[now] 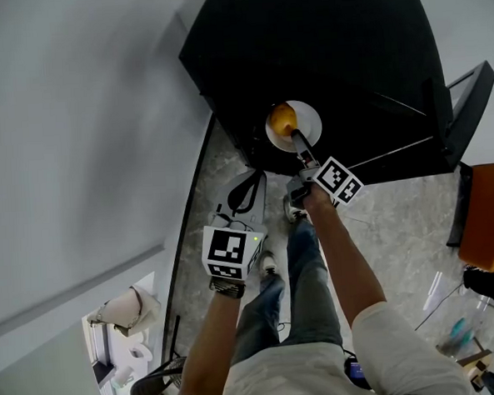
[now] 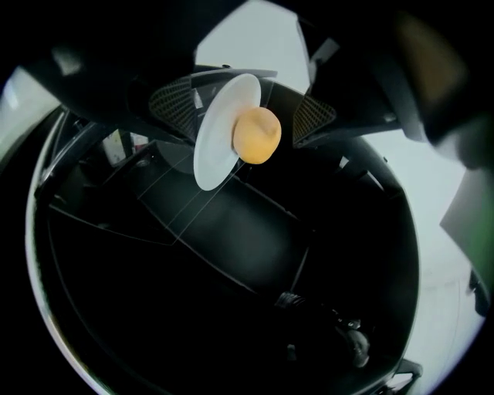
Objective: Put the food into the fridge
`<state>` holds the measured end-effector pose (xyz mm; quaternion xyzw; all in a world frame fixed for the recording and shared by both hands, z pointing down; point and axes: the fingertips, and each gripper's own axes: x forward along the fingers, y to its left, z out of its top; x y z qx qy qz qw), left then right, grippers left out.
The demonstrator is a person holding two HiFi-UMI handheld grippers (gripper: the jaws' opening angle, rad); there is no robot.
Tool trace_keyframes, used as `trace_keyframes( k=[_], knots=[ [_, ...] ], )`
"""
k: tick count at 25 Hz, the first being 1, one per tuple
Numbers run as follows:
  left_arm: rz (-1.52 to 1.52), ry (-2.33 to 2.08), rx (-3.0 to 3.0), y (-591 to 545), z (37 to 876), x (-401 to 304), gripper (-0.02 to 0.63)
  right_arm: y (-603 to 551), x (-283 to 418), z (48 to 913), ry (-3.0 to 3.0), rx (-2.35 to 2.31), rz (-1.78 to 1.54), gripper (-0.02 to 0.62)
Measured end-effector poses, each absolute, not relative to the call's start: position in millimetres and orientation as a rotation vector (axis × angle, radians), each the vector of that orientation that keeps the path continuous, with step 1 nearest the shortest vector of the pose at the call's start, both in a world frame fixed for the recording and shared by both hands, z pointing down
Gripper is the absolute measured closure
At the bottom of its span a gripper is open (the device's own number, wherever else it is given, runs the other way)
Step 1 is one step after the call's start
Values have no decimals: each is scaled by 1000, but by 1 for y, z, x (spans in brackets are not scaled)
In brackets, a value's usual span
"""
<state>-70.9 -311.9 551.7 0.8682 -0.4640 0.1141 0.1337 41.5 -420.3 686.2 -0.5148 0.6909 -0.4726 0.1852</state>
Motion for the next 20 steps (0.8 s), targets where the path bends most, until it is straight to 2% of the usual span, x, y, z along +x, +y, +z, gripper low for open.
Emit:
trace_keyframes(
  k=[20],
  knots=[
    [352,-1327,2523,-311,552,-65,604,-403,49,690,1902,-1488,-1445,219]
  ],
)
